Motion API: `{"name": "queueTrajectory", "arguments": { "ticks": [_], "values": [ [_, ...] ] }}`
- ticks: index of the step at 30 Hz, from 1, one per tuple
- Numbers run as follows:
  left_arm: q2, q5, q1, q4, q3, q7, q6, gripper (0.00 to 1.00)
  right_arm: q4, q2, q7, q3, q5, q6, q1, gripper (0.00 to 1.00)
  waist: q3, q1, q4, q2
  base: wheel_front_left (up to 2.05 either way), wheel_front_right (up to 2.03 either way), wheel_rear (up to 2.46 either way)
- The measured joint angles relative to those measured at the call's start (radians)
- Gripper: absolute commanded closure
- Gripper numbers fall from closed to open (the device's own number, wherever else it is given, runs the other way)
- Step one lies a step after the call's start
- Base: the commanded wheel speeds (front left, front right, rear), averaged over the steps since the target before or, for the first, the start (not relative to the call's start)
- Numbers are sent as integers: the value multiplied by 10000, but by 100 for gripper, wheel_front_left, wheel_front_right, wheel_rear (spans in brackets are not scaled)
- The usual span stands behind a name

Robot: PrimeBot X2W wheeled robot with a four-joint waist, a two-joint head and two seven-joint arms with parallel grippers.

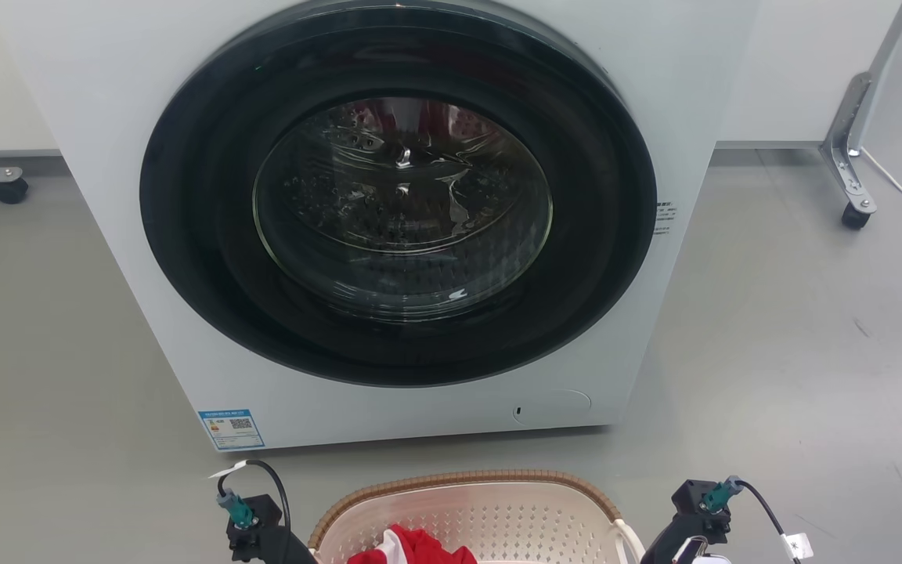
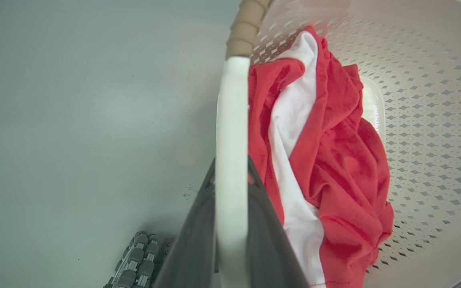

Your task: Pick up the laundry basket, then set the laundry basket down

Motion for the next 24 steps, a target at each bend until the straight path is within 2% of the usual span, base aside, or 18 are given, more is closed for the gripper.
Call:
{"name": "queueTrajectory", "arguments": {
  "ticks": [24],
  "values": [
    [69,-71,2,-146,-255,-188,2,100,-75,-46,-35,303,426,-15,-5,100,150,0,40,0,0,0,0]
  ]
}}
